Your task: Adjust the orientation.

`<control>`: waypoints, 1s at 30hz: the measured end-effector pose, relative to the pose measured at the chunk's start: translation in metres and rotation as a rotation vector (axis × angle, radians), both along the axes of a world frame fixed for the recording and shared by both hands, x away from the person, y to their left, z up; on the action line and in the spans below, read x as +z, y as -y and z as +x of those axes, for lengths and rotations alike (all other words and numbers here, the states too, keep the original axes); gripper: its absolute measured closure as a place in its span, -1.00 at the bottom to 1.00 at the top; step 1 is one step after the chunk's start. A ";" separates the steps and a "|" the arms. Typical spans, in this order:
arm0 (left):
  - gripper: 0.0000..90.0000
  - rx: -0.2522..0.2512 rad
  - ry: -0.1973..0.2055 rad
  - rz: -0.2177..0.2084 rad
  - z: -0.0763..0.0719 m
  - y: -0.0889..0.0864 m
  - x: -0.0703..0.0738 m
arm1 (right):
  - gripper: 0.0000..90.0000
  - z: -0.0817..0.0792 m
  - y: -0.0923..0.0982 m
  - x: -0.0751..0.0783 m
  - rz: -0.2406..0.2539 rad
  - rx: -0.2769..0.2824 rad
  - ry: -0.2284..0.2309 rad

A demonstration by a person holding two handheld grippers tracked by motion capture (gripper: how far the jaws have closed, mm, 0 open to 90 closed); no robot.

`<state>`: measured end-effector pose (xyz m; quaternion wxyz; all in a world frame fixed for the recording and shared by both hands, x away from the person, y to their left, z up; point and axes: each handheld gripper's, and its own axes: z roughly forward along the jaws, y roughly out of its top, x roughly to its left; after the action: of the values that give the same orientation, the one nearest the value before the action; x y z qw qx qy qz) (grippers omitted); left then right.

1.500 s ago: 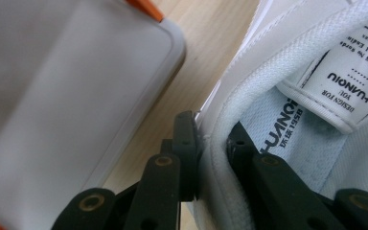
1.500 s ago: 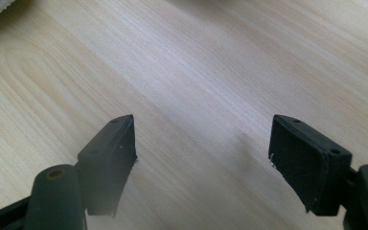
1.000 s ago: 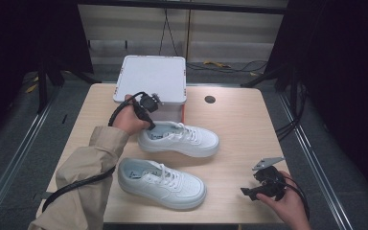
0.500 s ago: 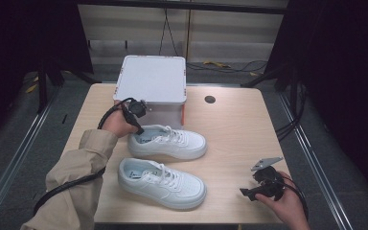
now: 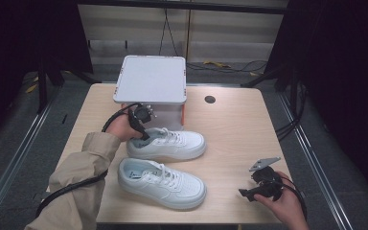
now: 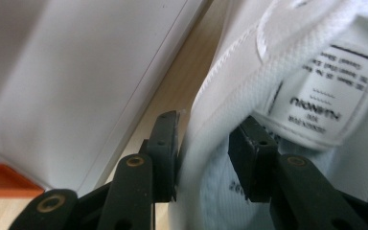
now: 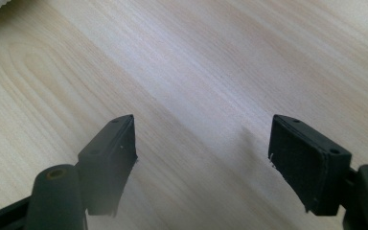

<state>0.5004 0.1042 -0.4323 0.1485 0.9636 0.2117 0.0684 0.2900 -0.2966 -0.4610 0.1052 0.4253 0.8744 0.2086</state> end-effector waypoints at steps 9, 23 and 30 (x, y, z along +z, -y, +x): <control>0.82 0.136 -0.039 -0.009 -0.003 -0.003 0.010 | -0.44 -0.001 0.006 0.003 0.010 -0.022 0.017; 0.82 0.313 0.009 -0.057 -0.011 -0.070 0.035 | -0.44 -0.001 0.002 0.006 0.009 -0.013 0.032; 0.81 0.442 0.029 -0.064 -0.011 -0.092 0.030 | -0.44 0.000 -0.001 0.006 0.004 -0.007 0.029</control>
<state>0.4890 0.1960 -0.4023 0.1633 0.8875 0.4175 0.1063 0.2899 -0.2959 -0.4549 0.1178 0.4257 0.8708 0.2161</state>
